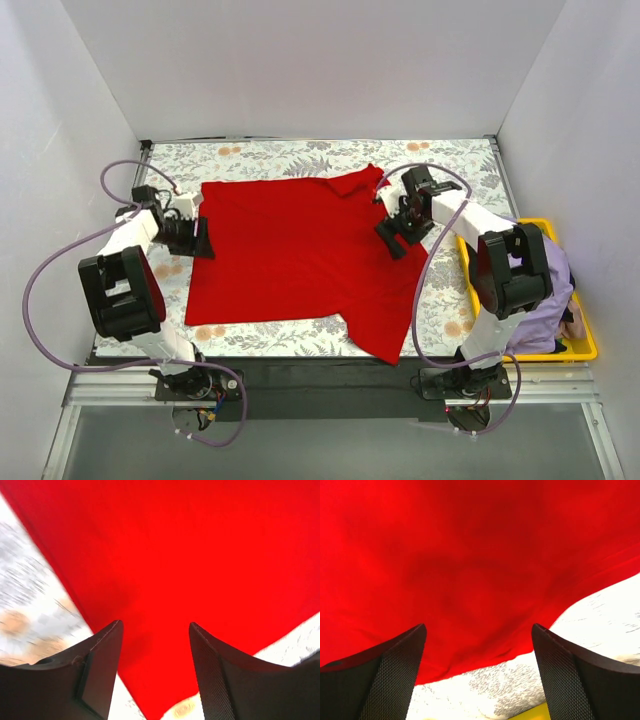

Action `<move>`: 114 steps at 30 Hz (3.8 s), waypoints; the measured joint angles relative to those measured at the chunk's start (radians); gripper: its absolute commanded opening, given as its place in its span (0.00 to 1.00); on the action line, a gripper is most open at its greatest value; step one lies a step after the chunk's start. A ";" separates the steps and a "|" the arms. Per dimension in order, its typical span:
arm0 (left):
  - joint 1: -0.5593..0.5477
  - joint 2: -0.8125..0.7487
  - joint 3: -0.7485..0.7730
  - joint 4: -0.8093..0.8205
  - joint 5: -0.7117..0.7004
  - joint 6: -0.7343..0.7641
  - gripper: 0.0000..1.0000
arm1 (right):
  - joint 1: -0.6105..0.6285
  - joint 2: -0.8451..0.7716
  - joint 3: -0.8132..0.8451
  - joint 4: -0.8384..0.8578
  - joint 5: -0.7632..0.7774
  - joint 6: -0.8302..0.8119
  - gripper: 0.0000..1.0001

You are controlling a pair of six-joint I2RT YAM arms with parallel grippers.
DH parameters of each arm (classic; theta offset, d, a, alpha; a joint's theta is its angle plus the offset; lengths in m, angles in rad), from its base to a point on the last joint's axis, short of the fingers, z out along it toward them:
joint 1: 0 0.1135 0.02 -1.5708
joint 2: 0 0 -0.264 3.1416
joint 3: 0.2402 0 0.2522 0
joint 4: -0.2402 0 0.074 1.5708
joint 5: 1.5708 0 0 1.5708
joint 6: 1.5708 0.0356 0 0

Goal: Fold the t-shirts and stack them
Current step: Flatten the tshirt out

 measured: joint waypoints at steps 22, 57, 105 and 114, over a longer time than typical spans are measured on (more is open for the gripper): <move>-0.001 -0.082 -0.118 -0.175 -0.119 0.188 0.47 | 0.110 -0.139 -0.227 -0.147 0.016 -0.050 0.90; -0.719 0.740 0.645 0.751 0.082 0.060 0.43 | -0.146 0.617 0.888 0.108 -0.271 -0.041 0.63; -0.785 0.777 0.654 0.980 -0.056 0.101 0.00 | -0.111 0.621 0.833 0.213 -0.284 -0.013 0.01; -0.743 0.865 0.743 1.205 -0.234 0.097 0.00 | -0.066 0.634 0.833 0.534 -0.115 0.067 0.01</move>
